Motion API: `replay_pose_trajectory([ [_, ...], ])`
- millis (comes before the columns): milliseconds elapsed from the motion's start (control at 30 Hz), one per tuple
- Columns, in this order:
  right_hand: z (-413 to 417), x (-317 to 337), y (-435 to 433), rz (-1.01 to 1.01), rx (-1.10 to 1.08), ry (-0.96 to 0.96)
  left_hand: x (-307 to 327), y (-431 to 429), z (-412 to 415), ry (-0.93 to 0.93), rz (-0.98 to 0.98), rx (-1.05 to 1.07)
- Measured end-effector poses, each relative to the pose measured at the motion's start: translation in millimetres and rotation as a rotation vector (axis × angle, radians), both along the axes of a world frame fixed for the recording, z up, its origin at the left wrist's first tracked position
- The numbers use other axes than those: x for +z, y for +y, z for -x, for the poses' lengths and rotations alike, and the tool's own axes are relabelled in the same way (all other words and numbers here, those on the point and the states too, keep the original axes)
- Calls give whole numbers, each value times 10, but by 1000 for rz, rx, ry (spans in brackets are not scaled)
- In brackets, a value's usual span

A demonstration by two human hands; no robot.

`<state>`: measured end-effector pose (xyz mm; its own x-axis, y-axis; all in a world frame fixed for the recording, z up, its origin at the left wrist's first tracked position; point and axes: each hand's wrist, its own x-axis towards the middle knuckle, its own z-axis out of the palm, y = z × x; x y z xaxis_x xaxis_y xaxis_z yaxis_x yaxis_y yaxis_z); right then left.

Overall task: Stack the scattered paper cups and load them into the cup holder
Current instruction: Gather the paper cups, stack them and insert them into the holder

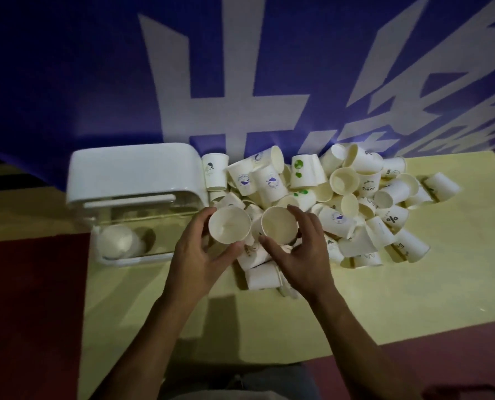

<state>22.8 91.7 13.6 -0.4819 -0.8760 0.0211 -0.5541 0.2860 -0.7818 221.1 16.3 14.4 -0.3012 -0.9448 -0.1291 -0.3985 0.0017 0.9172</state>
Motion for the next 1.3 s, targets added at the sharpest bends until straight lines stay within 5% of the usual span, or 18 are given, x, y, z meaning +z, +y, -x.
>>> replay_pose_trajectory([
  [467,-1824,-113,-468,3,112,-56,-185,-345,-2002,-56,89,162],
  [867,-2003,-159,-625,-75,77,-36,-535,-621,-2181,-140,132,189],
  [1300,-2123,-213,-747,-92,149,-63,-906,-754,-2129,-303,-111,159],
])
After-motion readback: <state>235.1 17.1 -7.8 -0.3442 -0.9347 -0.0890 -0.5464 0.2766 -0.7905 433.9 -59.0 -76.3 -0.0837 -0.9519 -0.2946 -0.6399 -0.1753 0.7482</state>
